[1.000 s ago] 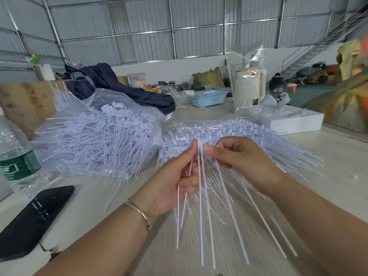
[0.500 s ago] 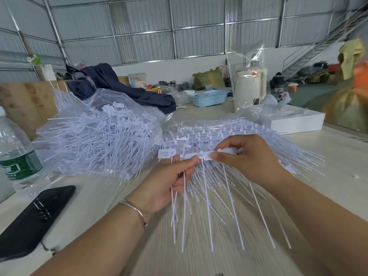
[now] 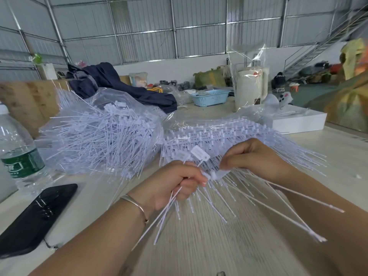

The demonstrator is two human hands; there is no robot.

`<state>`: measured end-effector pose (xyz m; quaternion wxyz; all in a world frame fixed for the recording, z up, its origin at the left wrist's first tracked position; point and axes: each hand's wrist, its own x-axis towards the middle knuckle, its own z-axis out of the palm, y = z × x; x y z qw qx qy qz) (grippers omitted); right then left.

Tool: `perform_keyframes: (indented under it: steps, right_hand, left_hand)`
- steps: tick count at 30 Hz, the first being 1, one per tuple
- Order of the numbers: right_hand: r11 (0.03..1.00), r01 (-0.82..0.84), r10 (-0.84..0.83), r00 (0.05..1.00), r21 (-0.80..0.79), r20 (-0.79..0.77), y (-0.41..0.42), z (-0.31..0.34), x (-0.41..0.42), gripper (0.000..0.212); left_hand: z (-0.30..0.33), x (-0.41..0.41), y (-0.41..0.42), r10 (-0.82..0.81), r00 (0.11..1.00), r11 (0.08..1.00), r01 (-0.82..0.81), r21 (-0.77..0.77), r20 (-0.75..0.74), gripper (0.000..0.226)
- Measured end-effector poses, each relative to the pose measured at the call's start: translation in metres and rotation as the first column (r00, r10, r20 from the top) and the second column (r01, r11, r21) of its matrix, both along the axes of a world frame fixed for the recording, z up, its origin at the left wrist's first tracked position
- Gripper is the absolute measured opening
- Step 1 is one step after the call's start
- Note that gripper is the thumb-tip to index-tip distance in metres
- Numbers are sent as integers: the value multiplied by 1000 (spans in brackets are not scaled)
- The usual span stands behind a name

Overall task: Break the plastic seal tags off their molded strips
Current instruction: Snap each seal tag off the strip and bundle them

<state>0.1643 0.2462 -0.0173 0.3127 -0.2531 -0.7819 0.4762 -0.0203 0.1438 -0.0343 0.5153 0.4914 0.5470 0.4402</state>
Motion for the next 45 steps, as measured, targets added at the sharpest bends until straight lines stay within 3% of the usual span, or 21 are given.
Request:
perform_keyframes:
  steps: [4, 7, 11, 16, 18, 21, 24, 28, 33, 39, 42, 45]
  right_hand:
    - [997, -81, 81, 994, 7, 73, -4, 1, -1, 2]
    - [999, -43, 43, 999, -6, 21, 2, 2, 5, 3]
    - [998, -50, 51, 999, 25, -12, 3, -1, 3, 6]
    - [998, 64, -62, 994, 19, -88, 6, 1, -1, 23]
    - [994, 86, -80, 992, 61, -98, 5, 1, -1, 22]
    - [978, 95, -82, 993, 187, -80, 2, -2, -3, 20]
    - [936, 110, -98, 994, 336, -53, 2, -7, -6, 26]
    - [857, 120, -116, 992, 502, -39, 2, -10, -6, 29]
    - [786, 187, -202, 979, 590, -41, 6, -13, -5, 29]
    - [780, 117, -159, 987, 615, 14, 1, -10, -7, 36]
    - [885, 62, -101, 993, 462, 60, -3, -11, -6, 42]
    - [924, 66, -95, 994, 377, 59, -4, -7, -5, 13]
  left_hand:
    - [2, 1, -3, -100, 994, 990, 96, -106, -36, 31]
    - [-2, -8, -3, -41, 997, 998, 44, -45, 67, 36]
    - [-1, -10, -2, -2, 979, 994, -21, 110, 205, 23]
    - [-5, -5, 1, 104, 974, 993, -112, 32, 200, 17]
    - [-6, -4, 2, 157, 957, 987, -157, -20, 242, 11]
    - [-5, -4, 2, 214, 934, 977, -209, -47, 287, 23]
    - [-6, -4, 2, 225, 923, 974, -223, -40, 311, 37]
    - [-7, -4, 3, 232, 907, 969, -246, -4, 352, 34]
    - [-1, -7, 2, 177, 944, 974, -209, 88, 278, 31]
    - [0, -8, -2, 134, 968, 974, -168, 151, 211, 28]
    - [0, -6, -1, 161, 959, 969, -198, 145, 232, 23]
    - [0, -7, -1, 169, 927, 969, -219, 117, 333, 24]
